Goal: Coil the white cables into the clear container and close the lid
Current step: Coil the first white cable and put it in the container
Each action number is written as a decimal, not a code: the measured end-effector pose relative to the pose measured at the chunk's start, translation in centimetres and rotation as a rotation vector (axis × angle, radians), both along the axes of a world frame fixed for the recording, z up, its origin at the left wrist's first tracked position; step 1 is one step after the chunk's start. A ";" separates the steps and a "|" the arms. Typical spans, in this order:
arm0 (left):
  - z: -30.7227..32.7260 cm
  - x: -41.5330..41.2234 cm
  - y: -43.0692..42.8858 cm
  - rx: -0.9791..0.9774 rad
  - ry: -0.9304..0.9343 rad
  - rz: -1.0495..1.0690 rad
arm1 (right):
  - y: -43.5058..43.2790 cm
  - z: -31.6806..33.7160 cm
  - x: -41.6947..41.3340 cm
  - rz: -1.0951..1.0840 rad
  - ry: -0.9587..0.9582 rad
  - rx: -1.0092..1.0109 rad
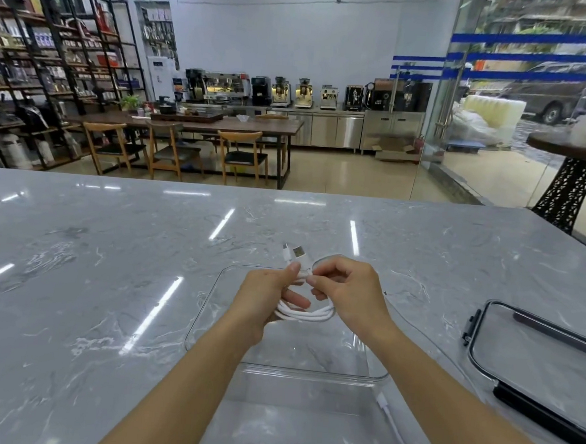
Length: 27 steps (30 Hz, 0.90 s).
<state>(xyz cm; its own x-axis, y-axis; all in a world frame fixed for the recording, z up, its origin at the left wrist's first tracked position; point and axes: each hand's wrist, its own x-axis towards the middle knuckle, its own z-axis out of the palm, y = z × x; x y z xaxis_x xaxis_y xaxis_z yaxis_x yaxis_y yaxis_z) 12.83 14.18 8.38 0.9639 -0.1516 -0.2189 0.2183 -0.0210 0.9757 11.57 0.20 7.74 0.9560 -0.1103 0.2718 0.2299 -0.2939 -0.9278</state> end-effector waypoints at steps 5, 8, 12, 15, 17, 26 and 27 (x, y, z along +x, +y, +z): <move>0.3 0.7 1.5 0.089 0.016 -0.078 | 0.3 -0.5 0.0 0.031 -0.027 -0.091; 0.4 0.9 2.0 0.094 0.020 -0.055 | 0.6 -0.6 0.2 0.052 -0.086 -0.178; 0.1 0.7 2.1 0.114 -0.010 -0.054 | 0.8 -0.6 0.4 0.072 0.034 -0.189; -0.3 0.8 2.6 0.039 0.048 -0.062 | 0.3 -0.8 1.0 0.066 0.116 -0.129; -0.6 1.1 3.1 0.118 0.013 -0.050 | 0.2 -0.9 1.2 0.055 0.148 -0.133; -0.9 3.1 3.9 0.744 -0.405 -0.086 | 1.6 -0.1 4.0 0.046 0.229 -0.375; -0.7 3.4 4.0 0.832 -0.436 -0.100 | 1.9 -0.1 4.4 0.051 0.242 -0.398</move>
